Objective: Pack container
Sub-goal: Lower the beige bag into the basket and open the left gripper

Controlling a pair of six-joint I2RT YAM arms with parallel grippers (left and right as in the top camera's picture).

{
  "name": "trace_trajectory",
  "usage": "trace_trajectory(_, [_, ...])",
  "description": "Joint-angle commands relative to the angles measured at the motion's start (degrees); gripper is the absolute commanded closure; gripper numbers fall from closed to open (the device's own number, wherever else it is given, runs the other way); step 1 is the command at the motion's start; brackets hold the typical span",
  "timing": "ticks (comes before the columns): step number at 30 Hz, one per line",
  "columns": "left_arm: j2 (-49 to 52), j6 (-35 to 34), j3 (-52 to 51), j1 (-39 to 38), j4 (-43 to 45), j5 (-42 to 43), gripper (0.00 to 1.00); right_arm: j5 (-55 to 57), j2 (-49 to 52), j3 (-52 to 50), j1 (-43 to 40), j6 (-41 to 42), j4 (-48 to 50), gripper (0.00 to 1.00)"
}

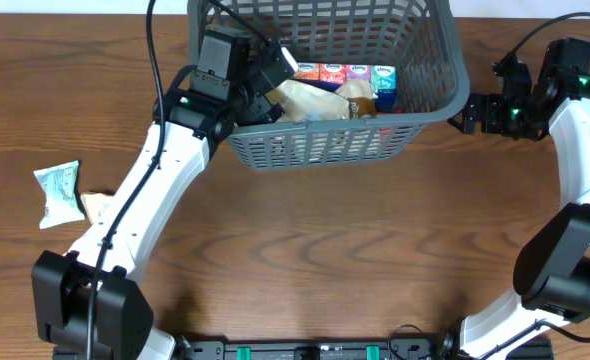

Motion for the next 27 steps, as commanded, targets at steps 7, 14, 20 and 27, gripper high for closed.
trace_trajectory(7, [-4.6,-1.8,-0.3,0.1,4.1,-1.8,0.01,0.9,-0.2,-0.2,0.5,-1.1,2.4,0.01])
trace_trajectory(14, [-11.8,-2.0,-0.3,0.1,7.8,-6.1,0.01,0.9,-0.2,-0.2,0.5,-1.1,2.3,0.01])
trace_trajectory(20, [-16.9,-6.6,-0.3,1.0,9.4,-18.5,0.01,0.9,-0.2,-0.2,0.5,-1.2,2.3,0.01])
trace_trajectory(27, [-20.6,-23.3,-0.3,9.2,-2.8,-21.6,0.01,0.9,-0.2,-0.2,0.5,-1.6,2.2,0.01])
